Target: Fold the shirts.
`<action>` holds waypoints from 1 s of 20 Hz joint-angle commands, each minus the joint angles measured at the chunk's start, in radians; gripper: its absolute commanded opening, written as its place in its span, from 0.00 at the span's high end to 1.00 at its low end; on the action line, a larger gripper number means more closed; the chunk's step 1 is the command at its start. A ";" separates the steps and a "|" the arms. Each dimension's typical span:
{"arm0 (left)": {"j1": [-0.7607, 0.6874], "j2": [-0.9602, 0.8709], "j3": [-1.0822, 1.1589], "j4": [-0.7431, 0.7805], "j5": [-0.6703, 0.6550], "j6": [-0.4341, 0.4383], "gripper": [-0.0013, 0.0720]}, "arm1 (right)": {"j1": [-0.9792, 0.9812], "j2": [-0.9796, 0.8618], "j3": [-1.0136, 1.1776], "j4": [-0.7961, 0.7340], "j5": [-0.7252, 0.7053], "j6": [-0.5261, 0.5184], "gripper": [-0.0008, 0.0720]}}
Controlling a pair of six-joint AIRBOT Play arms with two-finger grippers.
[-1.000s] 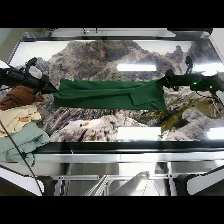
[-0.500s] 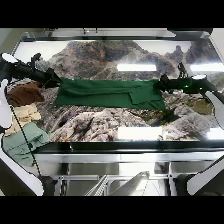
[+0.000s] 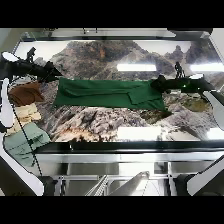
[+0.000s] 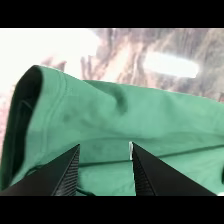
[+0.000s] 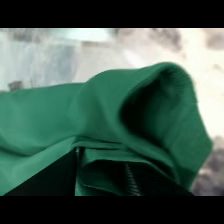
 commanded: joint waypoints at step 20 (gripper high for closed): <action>-0.158 0.220 0.002 -0.003 -0.273 0.112 0.97 | -0.036 -0.100 0.086 -0.113 0.215 -0.016 0.05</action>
